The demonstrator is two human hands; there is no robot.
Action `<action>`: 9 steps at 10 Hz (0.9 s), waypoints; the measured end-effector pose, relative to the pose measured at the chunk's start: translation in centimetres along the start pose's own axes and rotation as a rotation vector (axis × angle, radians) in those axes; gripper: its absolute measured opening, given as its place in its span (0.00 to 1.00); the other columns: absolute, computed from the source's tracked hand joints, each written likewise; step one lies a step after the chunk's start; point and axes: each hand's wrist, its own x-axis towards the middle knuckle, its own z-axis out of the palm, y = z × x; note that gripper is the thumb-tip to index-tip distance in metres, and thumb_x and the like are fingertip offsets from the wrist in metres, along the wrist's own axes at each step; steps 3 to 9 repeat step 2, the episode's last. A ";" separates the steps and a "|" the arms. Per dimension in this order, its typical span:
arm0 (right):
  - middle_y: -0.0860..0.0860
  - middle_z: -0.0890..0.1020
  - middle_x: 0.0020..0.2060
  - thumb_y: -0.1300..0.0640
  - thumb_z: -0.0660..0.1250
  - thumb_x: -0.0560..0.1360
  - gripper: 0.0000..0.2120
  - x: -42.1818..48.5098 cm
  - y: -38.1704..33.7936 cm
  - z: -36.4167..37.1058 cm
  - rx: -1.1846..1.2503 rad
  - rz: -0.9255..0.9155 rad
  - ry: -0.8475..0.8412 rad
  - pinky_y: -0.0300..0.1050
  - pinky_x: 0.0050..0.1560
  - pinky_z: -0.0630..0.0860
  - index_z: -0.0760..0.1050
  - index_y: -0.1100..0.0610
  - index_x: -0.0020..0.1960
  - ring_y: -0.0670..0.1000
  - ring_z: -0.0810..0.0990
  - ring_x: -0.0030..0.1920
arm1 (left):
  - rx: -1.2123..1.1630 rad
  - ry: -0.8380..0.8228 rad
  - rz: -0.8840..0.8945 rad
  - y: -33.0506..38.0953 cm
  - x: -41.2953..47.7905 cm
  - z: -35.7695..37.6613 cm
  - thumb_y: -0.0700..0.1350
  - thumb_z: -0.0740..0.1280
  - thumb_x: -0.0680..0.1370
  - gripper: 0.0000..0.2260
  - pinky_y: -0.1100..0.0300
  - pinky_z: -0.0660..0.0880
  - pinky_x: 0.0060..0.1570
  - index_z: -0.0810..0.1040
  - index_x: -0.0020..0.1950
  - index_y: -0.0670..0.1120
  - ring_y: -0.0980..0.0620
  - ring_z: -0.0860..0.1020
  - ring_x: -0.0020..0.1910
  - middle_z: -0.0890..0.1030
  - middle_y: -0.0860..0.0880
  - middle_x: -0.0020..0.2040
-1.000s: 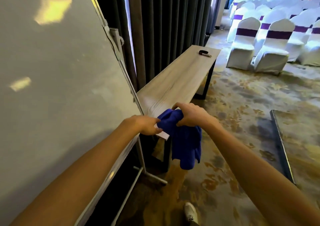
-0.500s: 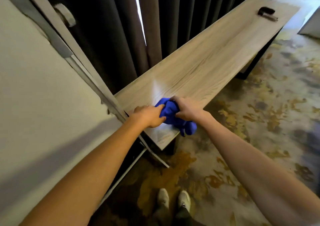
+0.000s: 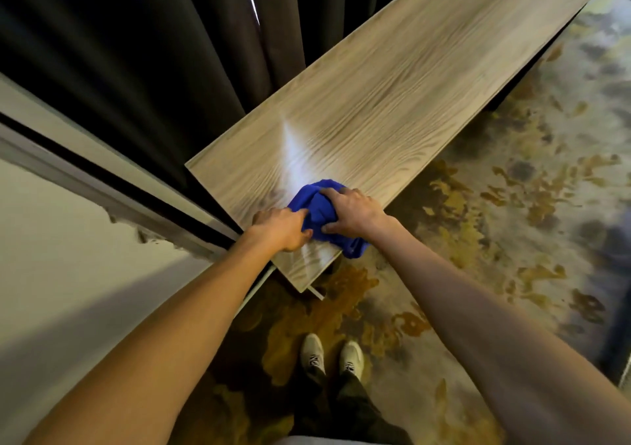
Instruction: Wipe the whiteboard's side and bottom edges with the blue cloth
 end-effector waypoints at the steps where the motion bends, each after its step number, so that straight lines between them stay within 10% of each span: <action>1: 0.56 0.69 0.70 0.37 0.64 0.73 0.36 -0.6 0.1 -2.6 0.023 0.014 -0.009 0.57 0.67 0.67 0.59 0.48 0.75 0.60 0.67 0.70 | 0.013 0.034 -0.003 -0.2 -0.9 -2.2 0.60 0.56 0.83 0.27 0.46 0.71 0.67 0.63 0.79 0.51 0.39 0.73 0.69 0.74 0.41 0.72; 9: 0.56 0.70 0.70 0.36 0.62 0.74 0.33 -1.9 0.2 -5.7 0.009 0.039 -0.003 0.54 0.67 0.68 0.60 0.48 0.75 0.58 0.69 0.70 | 0.015 0.092 -0.013 0.0 -2.5 -5.2 0.61 0.56 0.83 0.27 0.47 0.71 0.66 0.62 0.80 0.53 0.41 0.73 0.69 0.74 0.43 0.72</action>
